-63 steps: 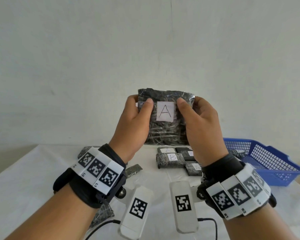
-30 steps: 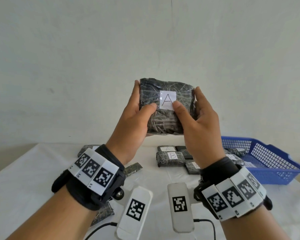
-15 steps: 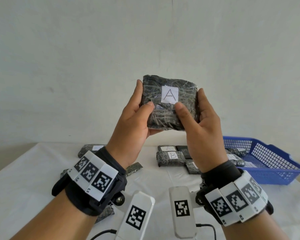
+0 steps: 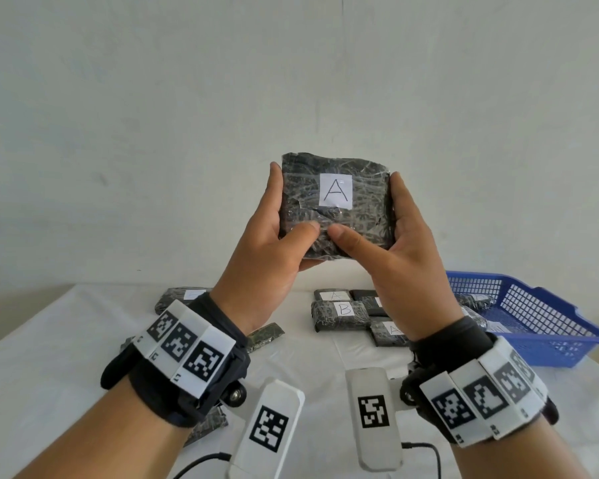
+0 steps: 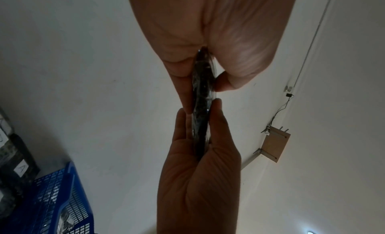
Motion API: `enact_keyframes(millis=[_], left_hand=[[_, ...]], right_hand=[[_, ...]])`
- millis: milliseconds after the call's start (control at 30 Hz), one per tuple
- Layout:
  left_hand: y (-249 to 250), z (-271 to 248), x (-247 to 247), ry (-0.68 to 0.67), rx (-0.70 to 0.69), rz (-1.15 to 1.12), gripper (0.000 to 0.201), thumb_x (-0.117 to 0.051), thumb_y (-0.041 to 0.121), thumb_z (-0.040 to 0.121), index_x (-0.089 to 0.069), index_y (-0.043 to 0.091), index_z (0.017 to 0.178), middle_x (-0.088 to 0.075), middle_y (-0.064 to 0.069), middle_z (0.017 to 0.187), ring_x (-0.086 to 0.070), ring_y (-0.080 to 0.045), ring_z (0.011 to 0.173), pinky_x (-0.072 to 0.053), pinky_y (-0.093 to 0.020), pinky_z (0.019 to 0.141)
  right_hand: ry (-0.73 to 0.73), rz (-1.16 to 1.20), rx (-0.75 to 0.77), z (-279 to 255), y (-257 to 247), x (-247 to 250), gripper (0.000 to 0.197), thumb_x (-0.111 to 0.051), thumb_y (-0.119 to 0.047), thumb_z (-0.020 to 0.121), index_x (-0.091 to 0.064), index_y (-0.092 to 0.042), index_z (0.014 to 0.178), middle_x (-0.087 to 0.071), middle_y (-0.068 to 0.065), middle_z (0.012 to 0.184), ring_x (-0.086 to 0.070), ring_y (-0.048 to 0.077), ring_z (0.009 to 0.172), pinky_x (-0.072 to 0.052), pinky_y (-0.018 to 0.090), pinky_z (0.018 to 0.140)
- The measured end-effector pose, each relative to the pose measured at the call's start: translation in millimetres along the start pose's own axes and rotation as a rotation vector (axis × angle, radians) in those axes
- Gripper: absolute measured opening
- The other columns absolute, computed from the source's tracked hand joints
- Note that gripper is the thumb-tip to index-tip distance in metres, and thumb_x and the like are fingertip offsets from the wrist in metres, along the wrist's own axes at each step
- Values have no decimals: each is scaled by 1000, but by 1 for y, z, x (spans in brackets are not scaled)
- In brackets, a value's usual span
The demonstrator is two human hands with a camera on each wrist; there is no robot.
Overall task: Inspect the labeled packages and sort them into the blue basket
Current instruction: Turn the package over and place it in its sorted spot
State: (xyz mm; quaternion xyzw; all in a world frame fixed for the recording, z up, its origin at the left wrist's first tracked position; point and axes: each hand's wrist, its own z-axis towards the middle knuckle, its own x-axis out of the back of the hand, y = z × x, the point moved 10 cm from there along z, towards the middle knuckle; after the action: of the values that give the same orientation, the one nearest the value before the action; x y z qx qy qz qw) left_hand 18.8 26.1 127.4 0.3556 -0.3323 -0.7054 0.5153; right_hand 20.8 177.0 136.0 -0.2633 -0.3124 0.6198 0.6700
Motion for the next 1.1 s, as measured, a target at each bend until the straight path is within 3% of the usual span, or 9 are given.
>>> enact_keyframes(millis=[233,300,400,500,700,800,900,1000,1100], left_hand=[[-1,0,-4,-73,11,-77,81,-40,-8,104,-4,29,166,-78,10,113,-75,-13,104,-62,-30,81],[-2,1,-5,-87,19,-111,79,-39,-9,104,-7,28,166,-73,4,121,-75,-12,102,-62,-29,79],[-6,3,-5,-119,40,-165,73,-45,-5,101,-23,25,164,-70,-4,131,-74,-14,106,-62,-31,82],[-9,4,-3,-121,67,-218,60,-51,6,85,-50,25,141,-76,1,118,-74,-15,102,-62,-31,80],[-16,5,1,-118,102,-225,59,-53,-3,94,-48,32,141,-78,1,110,-75,-15,97,-63,-33,78],[-15,4,-3,-151,108,-196,58,-54,3,85,-51,17,141,-74,-9,121,-74,-21,105,-63,-36,85],[-16,3,-4,-150,118,-177,51,-57,2,90,-50,13,140,-73,-13,125,-73,-23,108,-62,-37,88],[-15,0,-4,-153,137,-153,46,-49,-11,101,-47,9,142,-74,-14,125,-74,-25,109,-61,-31,86],[-14,0,1,-120,165,-198,40,-47,-12,100,-50,0,138,-75,-19,118,-76,-25,102,-62,-31,83]], right_hand=[[-58,159,-37,4,6,0,92,-82,-25,87,-29,-10,161,-57,9,152,-57,27,139,-46,52,115],[-63,280,-50,4,8,2,75,-72,-14,94,-35,-7,158,-59,13,149,-58,31,138,-47,52,114],[-55,514,-111,1,9,4,45,-50,10,100,-51,-1,143,-69,16,132,-68,26,120,-57,36,99],[-48,631,-156,0,12,4,44,-39,15,99,-54,3,140,-67,20,131,-68,25,113,-60,32,91],[-45,647,-183,-4,13,2,42,-35,19,98,-64,-5,118,-78,7,106,-75,17,96,-62,27,82],[-80,522,-137,-6,7,-4,35,-49,13,99,-64,-13,117,-78,7,111,-74,19,104,-59,27,88],[-69,288,-63,-4,4,-3,34,-66,-3,92,-63,-20,122,-74,11,126,-69,28,121,-54,41,104],[-95,166,-51,-2,5,-6,50,-75,-13,89,-57,-12,135,-71,13,130,-68,31,123,-51,50,110],[-88,28,-54,-4,9,-2,87,-87,-35,79,-45,-18,154,-64,1,143,-64,12,129,-51,32,110]])
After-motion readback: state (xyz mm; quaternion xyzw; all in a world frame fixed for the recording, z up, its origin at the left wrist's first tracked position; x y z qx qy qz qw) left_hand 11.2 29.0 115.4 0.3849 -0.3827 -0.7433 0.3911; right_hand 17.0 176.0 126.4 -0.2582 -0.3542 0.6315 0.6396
